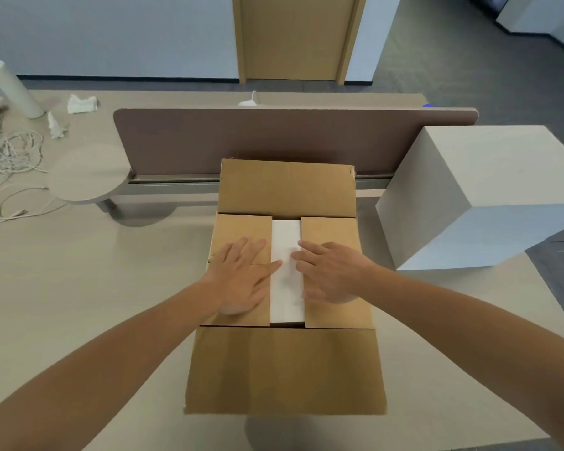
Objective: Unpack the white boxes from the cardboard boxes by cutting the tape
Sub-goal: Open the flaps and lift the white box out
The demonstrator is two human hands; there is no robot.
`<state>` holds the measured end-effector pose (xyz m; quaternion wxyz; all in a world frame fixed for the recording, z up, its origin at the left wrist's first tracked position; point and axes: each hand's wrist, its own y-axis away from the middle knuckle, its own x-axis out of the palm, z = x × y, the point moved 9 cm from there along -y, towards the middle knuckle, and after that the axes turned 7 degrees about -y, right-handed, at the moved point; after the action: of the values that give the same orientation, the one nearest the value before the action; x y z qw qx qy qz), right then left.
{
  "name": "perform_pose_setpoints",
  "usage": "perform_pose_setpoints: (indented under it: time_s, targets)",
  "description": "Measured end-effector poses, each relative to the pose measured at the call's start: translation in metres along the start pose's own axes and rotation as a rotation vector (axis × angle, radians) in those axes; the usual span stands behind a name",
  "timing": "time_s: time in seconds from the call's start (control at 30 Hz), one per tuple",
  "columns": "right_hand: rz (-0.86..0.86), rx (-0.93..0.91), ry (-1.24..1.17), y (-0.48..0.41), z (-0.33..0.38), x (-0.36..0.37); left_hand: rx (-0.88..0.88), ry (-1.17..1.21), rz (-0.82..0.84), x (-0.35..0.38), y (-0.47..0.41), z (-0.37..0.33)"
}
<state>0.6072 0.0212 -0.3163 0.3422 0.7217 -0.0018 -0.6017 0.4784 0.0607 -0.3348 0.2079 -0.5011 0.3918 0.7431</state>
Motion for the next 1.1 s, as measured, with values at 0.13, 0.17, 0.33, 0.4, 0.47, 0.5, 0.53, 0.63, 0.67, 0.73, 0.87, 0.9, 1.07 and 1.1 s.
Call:
perform_pose_setpoints:
  time_s: [0.13, 0.17, 0.33, 0.4, 0.47, 0.5, 0.53, 0.63, 0.67, 0.73, 0.87, 0.9, 1.07, 1.1]
  targets:
    - [-0.100, -0.047, 0.116, 0.004, -0.003, -0.011, 0.077, -0.029, -0.037, -0.005, 0.009, 0.000]
    - [-0.128, -0.064, 0.146, 0.004, -0.001, -0.018, 0.086, -0.033, -0.035, -0.006, 0.009, 0.002]
    - [-0.117, -0.011, 0.167, 0.004, 0.000, -0.050, 0.125, -0.048, -0.038, -0.016, -0.001, -0.002]
    - [-0.081, 0.109, 0.099, 0.012, -0.011, -0.059, 0.126, -0.042, -0.018, -0.016, -0.007, -0.006]
    - [-0.041, 0.239, 0.035, 0.024, -0.025, -0.063, 0.101, -0.020, -0.024, -0.020, -0.011, -0.005]
    - [-0.018, 0.312, 0.017, 0.031, -0.033, -0.063, 0.089, -0.023, -0.034, -0.023, -0.013, -0.005]
    - [0.014, 0.397, -0.001, 0.039, -0.043, -0.061, 0.082, -0.038, -0.043, -0.026, -0.014, -0.005]
    - [0.187, 0.629, 0.004, 0.064, -0.071, -0.047, 0.069, -0.115, -0.076, -0.045, -0.017, -0.004]
    - [0.250, 0.681, 0.031, 0.070, -0.078, -0.039, 0.054, -0.153, -0.088, -0.054, -0.018, -0.004]
    - [0.301, 0.754, 0.028, 0.077, -0.090, -0.022, -0.052, -0.212, -0.078, -0.073, -0.018, 0.006]
    - [0.165, 0.788, -0.178, 0.071, -0.105, 0.005, -0.383, -0.334, 0.065, -0.093, 0.000, 0.048]
    - [0.149, 0.778, -0.223, 0.069, -0.105, 0.013, -0.441, -0.392, 0.104, -0.092, 0.006, 0.059]
    - [0.026, 0.777, -0.349, 0.056, -0.107, 0.035, -0.688, -0.428, 0.172, -0.055, 0.032, 0.105]
    - [0.016, 0.770, -0.352, 0.054, -0.106, 0.037, -0.682, -0.388, 0.216, -0.040, 0.036, 0.103]
